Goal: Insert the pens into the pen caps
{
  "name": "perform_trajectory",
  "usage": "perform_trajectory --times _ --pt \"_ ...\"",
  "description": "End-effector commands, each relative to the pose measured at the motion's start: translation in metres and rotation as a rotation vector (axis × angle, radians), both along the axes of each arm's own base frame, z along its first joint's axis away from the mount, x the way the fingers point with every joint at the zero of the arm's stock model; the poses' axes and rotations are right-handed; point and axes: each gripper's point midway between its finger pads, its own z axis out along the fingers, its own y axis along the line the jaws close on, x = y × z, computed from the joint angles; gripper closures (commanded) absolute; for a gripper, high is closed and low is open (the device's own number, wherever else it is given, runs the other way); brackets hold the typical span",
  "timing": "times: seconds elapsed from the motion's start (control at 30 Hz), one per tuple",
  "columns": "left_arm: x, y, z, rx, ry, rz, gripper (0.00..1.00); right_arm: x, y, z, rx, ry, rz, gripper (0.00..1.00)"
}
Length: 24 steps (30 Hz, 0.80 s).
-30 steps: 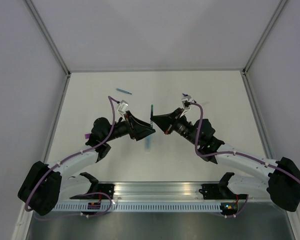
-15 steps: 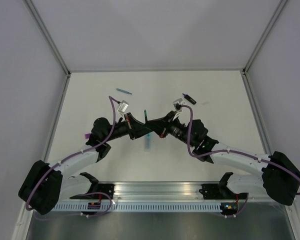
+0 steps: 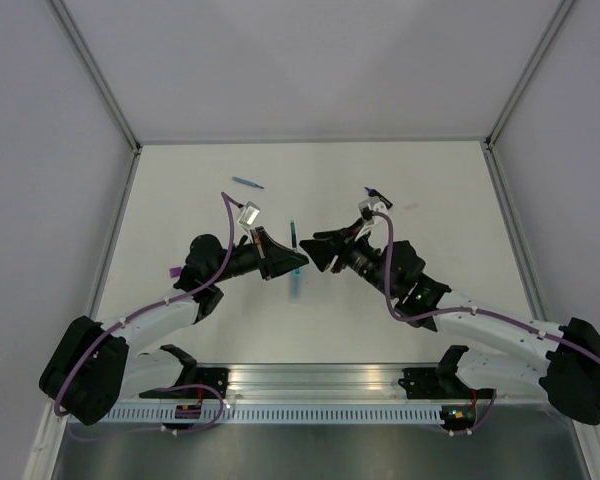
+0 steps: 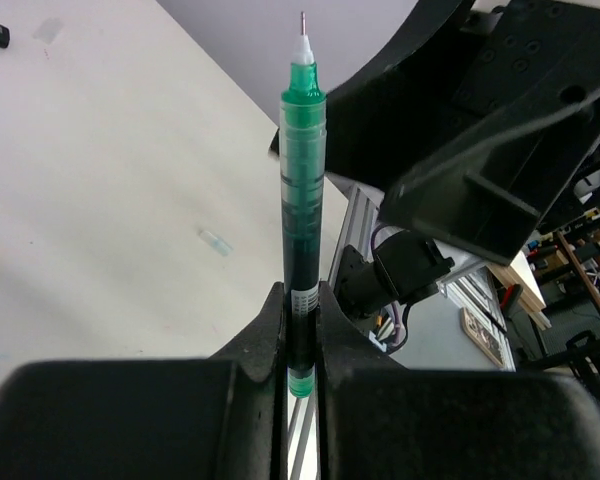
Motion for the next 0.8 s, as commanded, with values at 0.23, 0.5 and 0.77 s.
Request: perform_trajectory --times 0.23,0.5,0.77 --pt "0.010 0.002 0.007 0.023 -0.032 0.053 0.98 0.059 -0.155 0.019 -0.053 0.069 -0.828 0.37" --pt "0.013 0.003 0.001 0.039 0.001 0.074 0.98 0.149 -0.256 -0.068 -0.127 0.458 -1.159 0.34" --pt "0.014 0.003 0.001 0.037 0.015 0.080 0.98 0.213 -0.301 -0.170 -0.141 0.936 -1.259 0.40"
